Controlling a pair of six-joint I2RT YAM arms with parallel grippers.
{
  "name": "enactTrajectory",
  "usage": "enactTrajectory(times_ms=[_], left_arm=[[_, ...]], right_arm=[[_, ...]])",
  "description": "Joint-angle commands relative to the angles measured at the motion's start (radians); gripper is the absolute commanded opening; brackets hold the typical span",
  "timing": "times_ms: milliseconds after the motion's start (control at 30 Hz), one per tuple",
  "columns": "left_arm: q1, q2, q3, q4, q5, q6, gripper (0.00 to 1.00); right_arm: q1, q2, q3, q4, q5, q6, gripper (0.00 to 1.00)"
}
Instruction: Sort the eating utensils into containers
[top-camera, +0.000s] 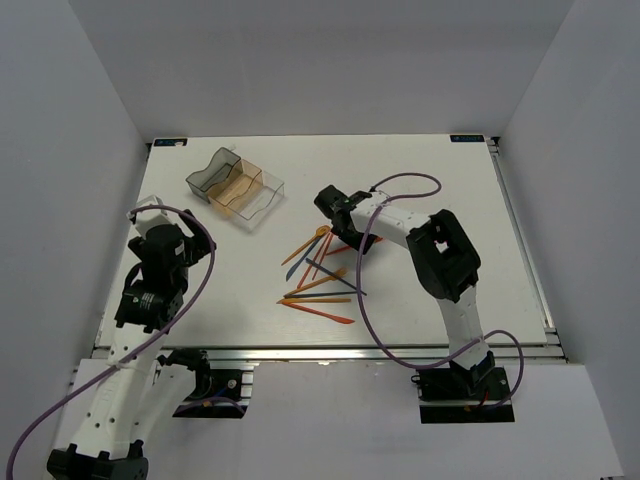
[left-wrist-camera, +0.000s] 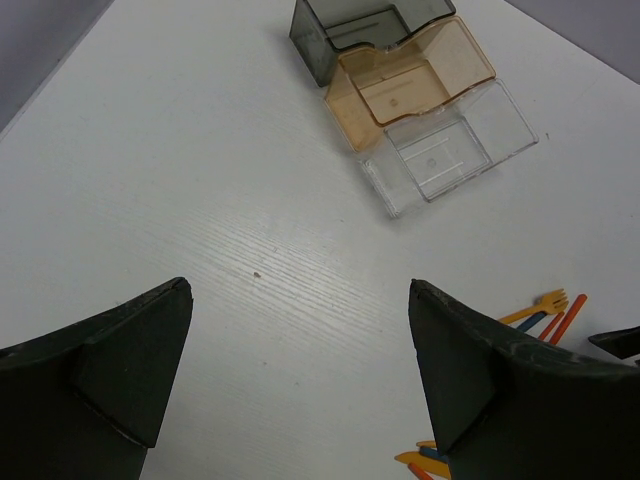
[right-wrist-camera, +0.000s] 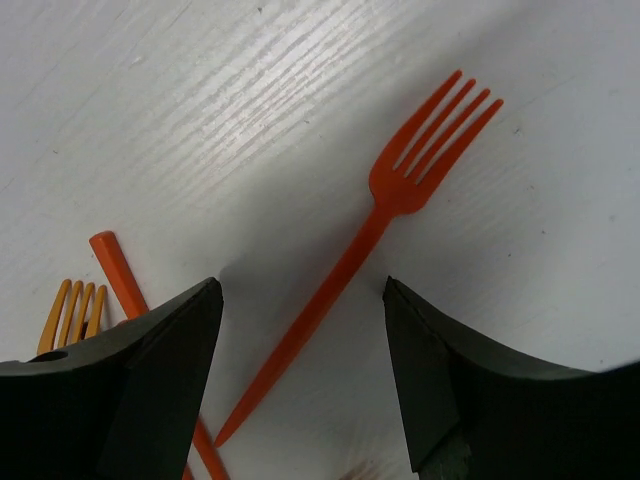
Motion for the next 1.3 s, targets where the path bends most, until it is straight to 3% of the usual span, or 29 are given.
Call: enactTrajectory(times_ms=[0,200,233,333,433,700,800,967,1167,1267], left_arm=[[-0.004,0.01,0.001,0.009,0.014,0.011,0.98],[-0.004,0.008,0.001,0.007,0.014,0.011,0.98],[-0.005,0.008,0.001,0.006,0.012,0.011,0.98],[-0.005,0.007,0.001,0.004,0.011,0.011,0.98],[-0.008,0.002,0.002,0.004,0.008,0.01,0.98],[-0.009,0.002,0.002,0.001,0.003,0.008,0.98],[-0.01,0.002,0.004,0.0,0.003,0.008,0.98],[-0.013,0.001,0.014,-0.003,0.018,0.011,0.98],[-0.016,0.005,0.063,0.023,0.181,0.01,0.98],[-0.016,0.036,0.114,0.055,0.282,-0.008,0.98]], right_arm=[[-0.009,-0.051,-0.061,0.019,-0.01,0.088,0.71],[-0.029,-0.059,-0.13,0.064,-0.046,0.116,0.62],[-0.034,-0.053,-0.151,0.071,-0.069,0.122,0.55],[-0.066,-0.038,-0.171,0.079,-0.117,0.128,0.47],[-0.08,-0.036,-0.176,0.073,-0.125,0.136,0.31],[-0.147,-0.039,-0.146,0.076,-0.172,0.124,0.16],[-0.17,-0.038,-0.133,0.096,-0.206,0.101,0.0],[-0.183,-0.083,-0.122,0.126,-0.186,0.05,0.0],[-0.178,-0.3,-0.245,0.489,-0.201,-0.429,0.0],[-0.172,-0.462,-0.399,0.657,-0.255,-0.644,0.0]])
